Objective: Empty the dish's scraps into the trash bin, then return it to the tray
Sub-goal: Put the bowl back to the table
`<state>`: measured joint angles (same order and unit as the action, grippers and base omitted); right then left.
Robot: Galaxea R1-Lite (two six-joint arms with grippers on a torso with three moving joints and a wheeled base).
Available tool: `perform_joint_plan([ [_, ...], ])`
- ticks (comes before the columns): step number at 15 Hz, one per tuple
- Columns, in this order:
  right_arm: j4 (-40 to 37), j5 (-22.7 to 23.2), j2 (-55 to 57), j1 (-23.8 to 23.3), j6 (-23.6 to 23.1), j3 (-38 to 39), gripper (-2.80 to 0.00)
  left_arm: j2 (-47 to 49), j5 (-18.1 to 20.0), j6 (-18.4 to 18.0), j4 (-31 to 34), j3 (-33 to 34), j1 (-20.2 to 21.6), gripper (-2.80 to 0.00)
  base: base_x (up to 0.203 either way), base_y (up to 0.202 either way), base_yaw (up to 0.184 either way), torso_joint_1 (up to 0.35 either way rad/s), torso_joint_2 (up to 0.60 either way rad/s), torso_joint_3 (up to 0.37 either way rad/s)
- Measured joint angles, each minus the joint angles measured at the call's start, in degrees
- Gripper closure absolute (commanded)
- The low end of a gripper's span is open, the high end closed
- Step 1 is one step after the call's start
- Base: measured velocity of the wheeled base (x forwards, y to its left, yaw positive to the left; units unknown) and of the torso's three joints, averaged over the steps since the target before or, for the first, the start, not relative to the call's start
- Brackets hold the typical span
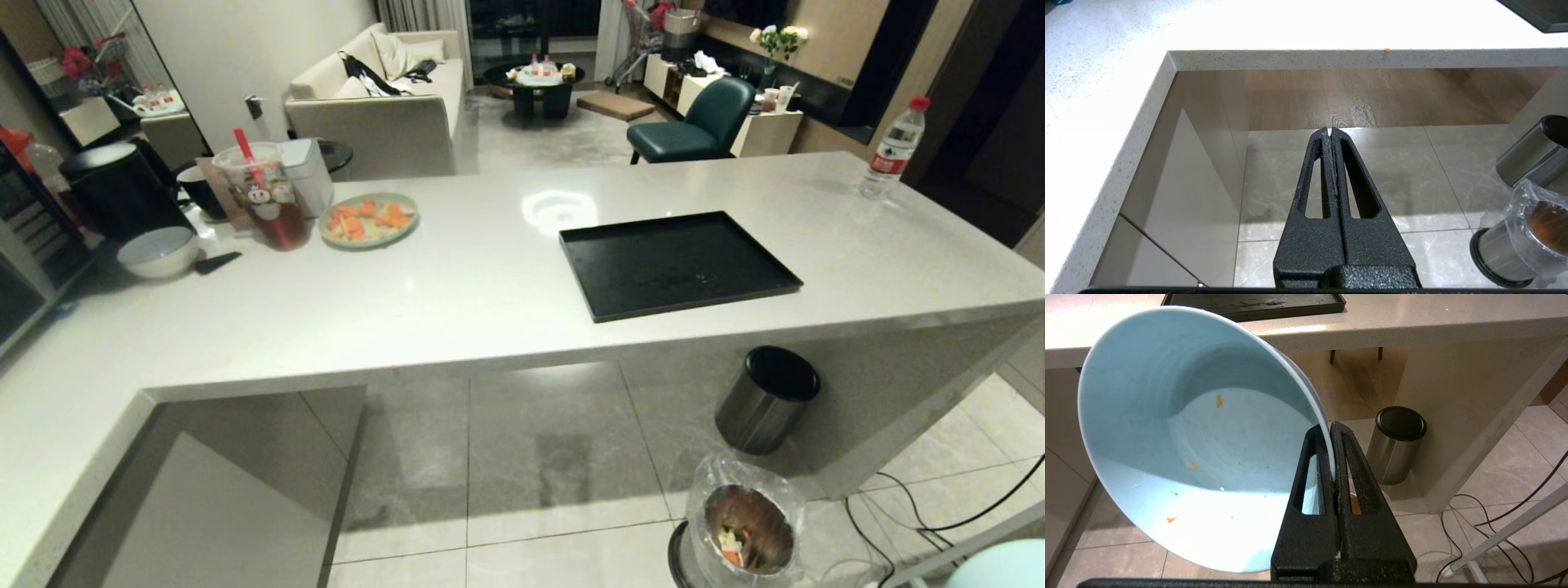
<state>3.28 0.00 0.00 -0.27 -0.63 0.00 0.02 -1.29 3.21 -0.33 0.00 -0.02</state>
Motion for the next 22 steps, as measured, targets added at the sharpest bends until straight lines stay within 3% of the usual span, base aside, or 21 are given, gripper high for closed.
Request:
perform_joint_plan([
  [8, 0.0, 0.0, 0.0, 0.0, 0.01, 0.0, 0.0, 0.0, -0.01, -0.01, 0.02, 0.0, 0.02, 0.0, 0.016, 0.0, 0.001, 0.0, 0.0, 0.001],
  [22, 0.02, -0.02, 0.0, 0.0, -0.08, 0.0, 0.0, 0.0, 0.0, -0.01, 0.0, 0.0, 0.02, 0.0, 0.196, 0.0, 0.001, 0.005, 0.0, 0.002],
])
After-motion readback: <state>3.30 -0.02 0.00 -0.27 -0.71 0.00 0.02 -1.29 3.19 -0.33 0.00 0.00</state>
